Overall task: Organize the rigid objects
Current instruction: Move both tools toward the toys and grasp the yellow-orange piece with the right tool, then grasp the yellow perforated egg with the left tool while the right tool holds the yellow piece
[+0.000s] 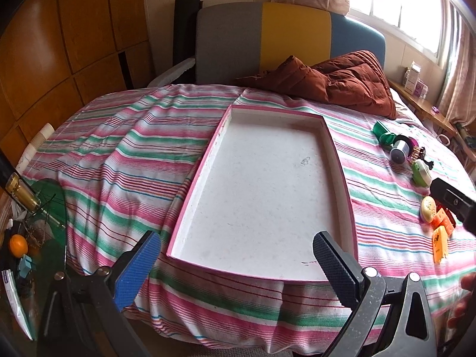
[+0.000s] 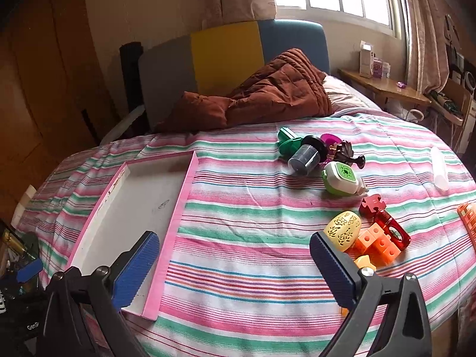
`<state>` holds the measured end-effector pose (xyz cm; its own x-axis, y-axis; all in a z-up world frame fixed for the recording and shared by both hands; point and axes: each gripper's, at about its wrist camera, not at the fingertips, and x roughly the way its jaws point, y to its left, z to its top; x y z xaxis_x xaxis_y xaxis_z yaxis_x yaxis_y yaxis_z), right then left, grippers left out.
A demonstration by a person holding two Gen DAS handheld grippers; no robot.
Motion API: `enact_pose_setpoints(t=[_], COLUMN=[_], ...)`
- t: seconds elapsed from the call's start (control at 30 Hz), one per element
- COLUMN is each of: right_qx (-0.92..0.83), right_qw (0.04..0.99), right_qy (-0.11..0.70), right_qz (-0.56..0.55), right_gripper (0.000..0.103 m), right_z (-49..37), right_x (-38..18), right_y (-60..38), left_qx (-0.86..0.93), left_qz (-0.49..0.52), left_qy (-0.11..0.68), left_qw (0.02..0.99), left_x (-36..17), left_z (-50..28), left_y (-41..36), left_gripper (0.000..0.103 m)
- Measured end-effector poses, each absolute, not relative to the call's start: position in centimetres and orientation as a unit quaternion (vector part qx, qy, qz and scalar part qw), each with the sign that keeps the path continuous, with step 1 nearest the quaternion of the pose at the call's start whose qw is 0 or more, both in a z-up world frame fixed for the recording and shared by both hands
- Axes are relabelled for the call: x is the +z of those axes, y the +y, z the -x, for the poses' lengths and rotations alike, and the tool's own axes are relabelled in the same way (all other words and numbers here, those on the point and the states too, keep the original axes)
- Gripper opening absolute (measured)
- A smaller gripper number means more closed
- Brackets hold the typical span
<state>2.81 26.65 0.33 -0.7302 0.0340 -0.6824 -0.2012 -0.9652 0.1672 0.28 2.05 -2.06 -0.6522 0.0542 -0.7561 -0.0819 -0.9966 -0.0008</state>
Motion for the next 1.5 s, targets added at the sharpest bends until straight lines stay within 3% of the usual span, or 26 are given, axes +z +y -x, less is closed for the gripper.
enact_pose_setpoints(t=[0.47,0.67,0.83,0.9,1.2,1.33,1.5], right_qx=[0.895,0.874,0.865,0.864,0.863,0.861,0.862], right_qw=[0.186,0.180,0.135,0.128,0.096,0.105,0.100], right_qy=[0.132,0.164,0.187,0.183,0.192,0.194,0.201], right_qz=[0.384,0.420,0.446,0.451,0.458,0.458,0.455], right_gripper=[0.102,0.082,0.052,0.046,0.026,0.026,0.026], right_z=[-8.1,-9.7,-9.0,-8.6,-7.4,-7.9,-8.8], right_x=[0.1,-3.1,-5.9,-6.5,-7.8,-7.8,-7.9], right_y=[37.9,39.8,39.1,38.8,39.0,40.1,41.4], left_qx=[0.904,0.905,0.907,0.903,0.899,0.912,0.886], left_qz=[0.411,0.403,0.390,0.391,0.387,0.342,0.374], left_qy=[0.026,0.026,0.018,0.012,0.063,0.103,0.114], left_qw=[0.117,0.136,0.160,0.176,0.193,0.203,0.249], left_x=[-2.2,-1.6,-0.9,-0.8,-0.7,0.6,0.6], left_z=[-2.0,-2.7,-3.4,-3.6,-4.3,-4.5,-2.7], left_y=[4.7,5.3,5.8,6.1,9.4,11.8,15.7], left_gripper=[0.103,0.103,0.103,0.103,0.103,0.103,0.103])
